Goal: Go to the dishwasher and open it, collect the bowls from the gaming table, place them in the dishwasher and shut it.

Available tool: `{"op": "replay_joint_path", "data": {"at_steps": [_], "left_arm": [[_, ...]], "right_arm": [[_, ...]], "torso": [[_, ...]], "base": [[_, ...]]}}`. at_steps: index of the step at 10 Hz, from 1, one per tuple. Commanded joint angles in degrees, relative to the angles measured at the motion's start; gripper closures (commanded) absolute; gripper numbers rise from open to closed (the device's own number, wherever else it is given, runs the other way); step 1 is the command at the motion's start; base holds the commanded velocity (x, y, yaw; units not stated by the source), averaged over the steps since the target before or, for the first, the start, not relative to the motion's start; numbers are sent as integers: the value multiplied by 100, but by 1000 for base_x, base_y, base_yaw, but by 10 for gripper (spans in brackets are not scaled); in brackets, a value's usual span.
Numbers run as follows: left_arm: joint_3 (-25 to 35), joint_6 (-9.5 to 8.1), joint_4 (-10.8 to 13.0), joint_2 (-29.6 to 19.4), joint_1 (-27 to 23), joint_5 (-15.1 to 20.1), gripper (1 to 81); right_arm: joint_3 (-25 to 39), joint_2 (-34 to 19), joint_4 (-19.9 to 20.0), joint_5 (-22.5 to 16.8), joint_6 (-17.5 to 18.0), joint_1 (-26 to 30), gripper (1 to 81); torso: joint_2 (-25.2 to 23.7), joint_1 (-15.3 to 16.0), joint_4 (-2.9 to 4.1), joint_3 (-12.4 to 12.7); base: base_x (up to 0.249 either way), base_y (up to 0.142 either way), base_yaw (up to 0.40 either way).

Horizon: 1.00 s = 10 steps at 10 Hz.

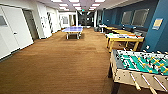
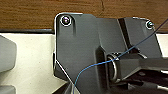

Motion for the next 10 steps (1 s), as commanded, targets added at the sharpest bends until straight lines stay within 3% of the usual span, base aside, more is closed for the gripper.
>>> {"op": "replay_joint_path", "data": {"at_steps": [1,10], "left_arm": [[0,7,2,-43,-130,266,10],[0,16,2,-34,-130,266,10]], "right_arm": [[-3,-47,-20,-369,-23,191,10],[-11,-38,-20,-299,-23,191,10]], "torso": [[-2,-2,0,0],[-7,-20,0,2]], "base": [[150,0,0],[186,0,0]]}}
